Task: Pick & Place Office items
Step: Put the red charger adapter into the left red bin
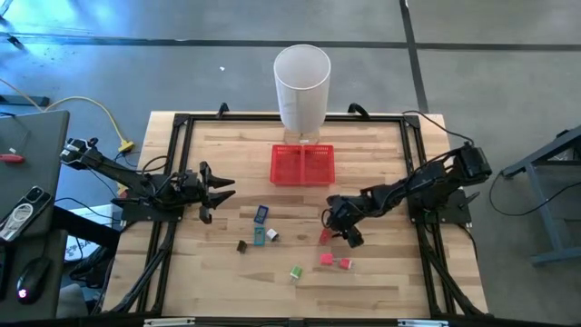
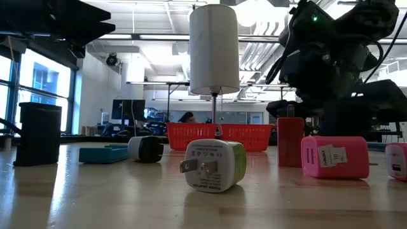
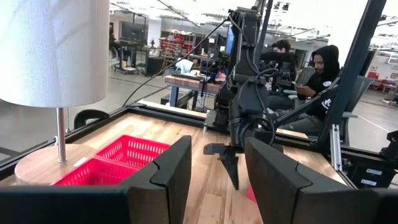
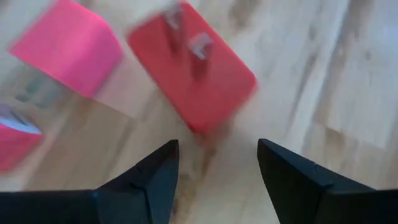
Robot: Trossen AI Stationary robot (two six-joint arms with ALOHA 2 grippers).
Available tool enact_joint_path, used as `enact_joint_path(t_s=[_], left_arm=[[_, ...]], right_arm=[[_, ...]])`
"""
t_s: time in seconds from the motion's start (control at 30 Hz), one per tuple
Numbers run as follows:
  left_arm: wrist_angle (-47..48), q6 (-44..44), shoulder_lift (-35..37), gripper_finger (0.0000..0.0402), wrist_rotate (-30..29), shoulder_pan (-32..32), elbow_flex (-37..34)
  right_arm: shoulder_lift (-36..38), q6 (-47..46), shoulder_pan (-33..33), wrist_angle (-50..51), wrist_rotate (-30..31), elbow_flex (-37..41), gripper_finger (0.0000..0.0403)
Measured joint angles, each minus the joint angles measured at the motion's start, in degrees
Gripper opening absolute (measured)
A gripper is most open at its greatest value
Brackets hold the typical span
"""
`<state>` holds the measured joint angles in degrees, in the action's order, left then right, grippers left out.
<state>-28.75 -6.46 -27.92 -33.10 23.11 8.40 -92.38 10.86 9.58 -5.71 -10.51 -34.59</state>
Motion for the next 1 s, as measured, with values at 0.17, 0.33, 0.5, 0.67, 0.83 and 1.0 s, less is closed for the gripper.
enact_joint_path(t_s=[0.17,0.33,0.5,0.67,0.83,1.0], left_arm=[[0.0,0.0,0.0,0.0146,0.0,0.0,0.0],[0.0,0.0,0.0,0.0146,0.0,0.0,0.0],[0.0,0.0,0.0,0.0146,0.0,0.0,0.0],[0.1,0.0,0.0,0.0146,0.0,0.0,0.0],[0.1,0.0,0.0,0.0146,0.0,0.0,0.0],[0.3,0.0,0.0,0.0146,0.0,0.0,0.0]], right_arm=[[0.0,1.8,0.0,-1.6,-2.2,0.0,0.0206],[0.0,4.3,0.0,-3.1,-3.1,0.0,0.0206],[-0.8,5.4,0.0,-4.5,-3.8,0.0,0.0206],[-2.6,7.5,0.0,-9.2,-6.3,-0.1,0.0206],[-3.9,8.9,-0.2,-11.5,-7.4,-0.1,0.0206],[-4.0,8.5,-0.3,-11.1,-7.8,0.0,0.0206]])
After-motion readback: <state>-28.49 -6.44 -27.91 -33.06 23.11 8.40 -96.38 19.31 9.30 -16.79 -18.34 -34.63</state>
